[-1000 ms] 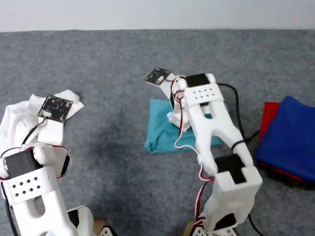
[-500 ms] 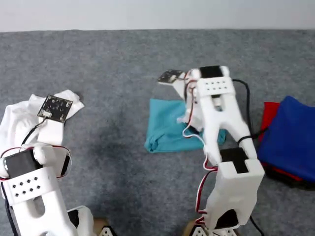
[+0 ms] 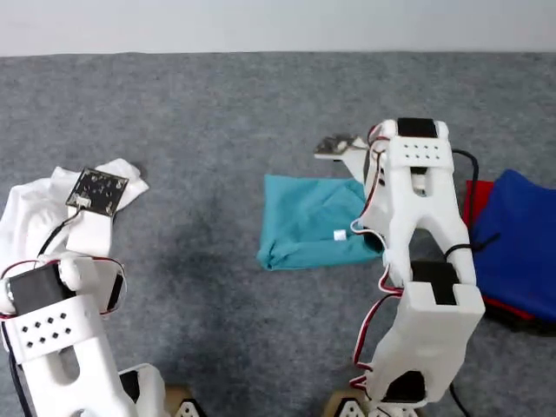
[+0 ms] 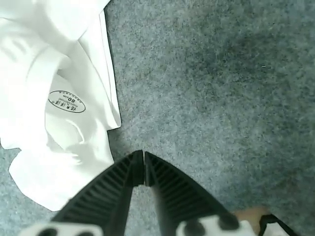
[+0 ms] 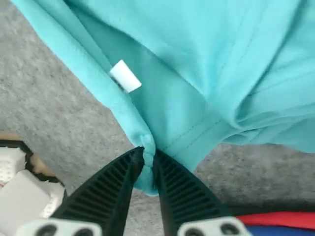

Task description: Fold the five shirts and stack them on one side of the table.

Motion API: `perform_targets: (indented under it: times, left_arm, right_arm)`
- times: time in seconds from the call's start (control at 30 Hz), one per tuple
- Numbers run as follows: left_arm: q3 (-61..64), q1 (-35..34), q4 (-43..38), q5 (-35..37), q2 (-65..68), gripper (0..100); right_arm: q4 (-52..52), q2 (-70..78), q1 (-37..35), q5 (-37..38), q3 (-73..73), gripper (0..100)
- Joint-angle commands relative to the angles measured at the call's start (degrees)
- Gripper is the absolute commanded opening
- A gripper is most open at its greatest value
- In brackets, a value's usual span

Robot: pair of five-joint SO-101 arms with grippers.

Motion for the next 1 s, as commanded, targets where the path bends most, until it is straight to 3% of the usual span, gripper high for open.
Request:
perform_targets:
  times: [0.0, 0.13, 0.27, 0.47, 0.8, 0.97]
  left_arm:
    - [-0.22, 0.0, -1.05, -0.09, -0.53, 0]
    - [-0.22, 0.09, -1.05, -0.09, -0.53, 0]
    - [-0.22, 0.09, -1.05, -0.09, -0.53, 0]
    - [-0.4, -0.35, -1.05, -0.09, -0.79, 0]
    - [-0.31, -0.35, -1.05, -0.09, -0.79, 0]
    - [-0.31, -0.35, -2.11, -0.09, -0.79, 0]
  right_arm:
    - [2.42, -3.21, 0.92, 0.09, -0.09, 7.9]
    - [2.33, -3.3, -0.66, -7.74, -2.9, 21.2]
    - [2.33, -3.56, -6.29, -12.57, -9.05, 21.4]
    - [2.42, -6.55, -15.96, -13.45, -10.64, 10.3]
    - [2.33, -7.52, -7.43, -12.31, -7.56, 4.4]
    - [2.24, -7.25, -14.9, -14.15, -7.3, 2.4]
